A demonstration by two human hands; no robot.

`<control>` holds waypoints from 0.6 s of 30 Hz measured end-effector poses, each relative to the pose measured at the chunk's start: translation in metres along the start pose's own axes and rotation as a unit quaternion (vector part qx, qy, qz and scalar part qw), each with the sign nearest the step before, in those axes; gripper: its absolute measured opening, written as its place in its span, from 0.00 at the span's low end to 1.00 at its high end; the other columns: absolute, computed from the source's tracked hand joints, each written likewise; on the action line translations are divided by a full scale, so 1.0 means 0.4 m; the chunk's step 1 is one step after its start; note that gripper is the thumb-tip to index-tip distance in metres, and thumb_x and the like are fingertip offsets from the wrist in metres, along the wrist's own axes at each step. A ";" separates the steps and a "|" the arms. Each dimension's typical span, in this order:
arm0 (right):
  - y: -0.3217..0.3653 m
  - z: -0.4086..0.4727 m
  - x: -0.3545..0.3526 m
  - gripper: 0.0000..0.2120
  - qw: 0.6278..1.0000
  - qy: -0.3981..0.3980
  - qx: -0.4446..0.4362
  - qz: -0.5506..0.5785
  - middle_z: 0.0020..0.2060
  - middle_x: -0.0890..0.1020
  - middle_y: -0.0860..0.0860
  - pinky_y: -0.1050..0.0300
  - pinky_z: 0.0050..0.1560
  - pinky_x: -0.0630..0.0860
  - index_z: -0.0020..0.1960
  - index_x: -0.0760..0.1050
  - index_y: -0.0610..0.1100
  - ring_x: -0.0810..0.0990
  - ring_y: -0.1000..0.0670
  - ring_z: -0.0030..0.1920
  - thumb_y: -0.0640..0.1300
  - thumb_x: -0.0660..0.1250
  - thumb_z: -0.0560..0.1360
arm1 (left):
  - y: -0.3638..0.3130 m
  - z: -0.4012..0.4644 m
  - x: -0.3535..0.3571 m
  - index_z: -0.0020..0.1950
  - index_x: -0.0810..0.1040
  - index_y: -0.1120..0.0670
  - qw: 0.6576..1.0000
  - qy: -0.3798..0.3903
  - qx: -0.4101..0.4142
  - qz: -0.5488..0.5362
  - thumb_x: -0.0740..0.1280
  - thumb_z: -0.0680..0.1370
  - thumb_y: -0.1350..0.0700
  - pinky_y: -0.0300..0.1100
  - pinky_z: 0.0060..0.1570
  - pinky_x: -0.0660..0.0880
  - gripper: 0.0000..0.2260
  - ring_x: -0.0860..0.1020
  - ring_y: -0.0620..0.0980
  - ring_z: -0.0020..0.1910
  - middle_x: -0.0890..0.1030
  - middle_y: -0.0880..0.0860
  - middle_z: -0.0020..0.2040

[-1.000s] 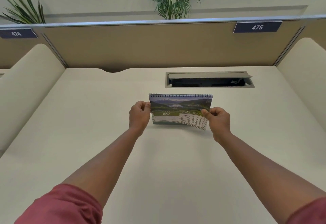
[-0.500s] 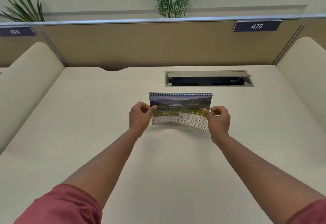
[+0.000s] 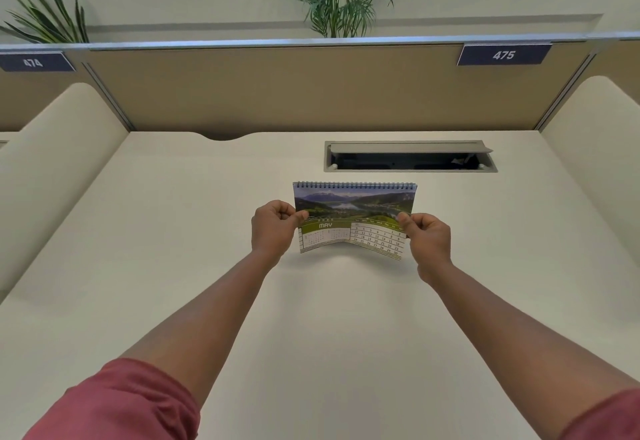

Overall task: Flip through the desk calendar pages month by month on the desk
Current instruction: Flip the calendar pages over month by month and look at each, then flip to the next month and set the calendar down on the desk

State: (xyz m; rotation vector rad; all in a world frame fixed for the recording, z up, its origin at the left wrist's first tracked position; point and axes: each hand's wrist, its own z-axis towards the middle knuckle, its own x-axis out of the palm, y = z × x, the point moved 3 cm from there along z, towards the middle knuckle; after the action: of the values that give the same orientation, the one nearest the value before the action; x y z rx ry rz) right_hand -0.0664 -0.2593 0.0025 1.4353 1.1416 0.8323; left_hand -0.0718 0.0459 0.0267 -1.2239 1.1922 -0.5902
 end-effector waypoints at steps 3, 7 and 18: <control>-0.001 -0.001 0.001 0.11 1.000 0.006 0.005 0.010 0.41 0.86 0.41 0.46 0.45 0.84 0.43 0.81 0.37 0.84 0.45 0.43 0.45 0.73 0.78 | 0.002 -0.001 0.004 0.36 0.79 0.55 1.000 -0.003 -0.004 -0.006 0.79 0.73 0.54 0.47 0.37 0.76 0.12 0.75 0.49 0.32 0.83 0.55 0.35; -0.001 -0.007 0.000 0.12 1.000 0.013 0.012 0.014 0.40 0.87 0.44 0.47 0.43 0.85 0.46 0.81 0.36 0.86 0.45 0.42 0.46 0.71 0.80 | 0.006 -0.009 0.012 0.40 0.81 0.56 1.000 -0.001 -0.009 -0.004 0.76 0.76 0.52 0.48 0.41 0.79 0.10 0.81 0.51 0.38 0.86 0.56 0.41; 0.033 -0.019 0.007 0.13 0.947 0.144 0.174 0.229 0.44 0.85 0.37 0.45 0.42 0.83 0.54 0.81 0.38 0.85 0.36 0.40 0.46 0.64 0.78 | -0.004 -0.019 -0.008 0.33 0.75 0.54 0.927 0.157 -0.146 -0.308 0.54 0.74 0.67 0.40 0.27 0.74 0.16 0.77 0.56 0.29 0.80 0.55 0.30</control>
State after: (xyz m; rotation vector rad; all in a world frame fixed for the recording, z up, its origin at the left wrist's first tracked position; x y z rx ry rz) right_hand -0.0700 -0.2540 0.0166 1.9650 1.2333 1.2403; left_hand -0.0795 0.0449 0.0302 -1.8329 1.1766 -1.1361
